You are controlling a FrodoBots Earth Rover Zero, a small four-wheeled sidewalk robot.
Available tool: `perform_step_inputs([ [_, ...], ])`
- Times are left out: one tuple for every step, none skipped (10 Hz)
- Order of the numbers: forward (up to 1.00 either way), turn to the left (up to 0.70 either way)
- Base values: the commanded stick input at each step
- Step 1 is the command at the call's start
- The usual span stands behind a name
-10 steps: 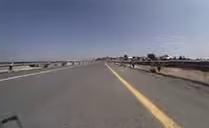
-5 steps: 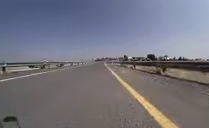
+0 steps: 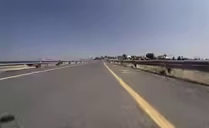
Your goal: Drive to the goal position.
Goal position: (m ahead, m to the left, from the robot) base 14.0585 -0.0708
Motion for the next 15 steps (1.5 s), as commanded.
perform_step_inputs([
  [1.00,0.07],
  [1.00,0.00],
  [1.00,0.00],
  [1.00,0.00],
  [1.00,0.00],
  [1.00,0.00],
  [1.00,0.00],
  [1.00,0.00],
  [1.00,0.00],
  [1.00,0.00],
  [1.00,0.00],
  [1.00,0.00],
  [1.00,0.00],
  [1.00,0.00],
  [1.00,0.00],
])
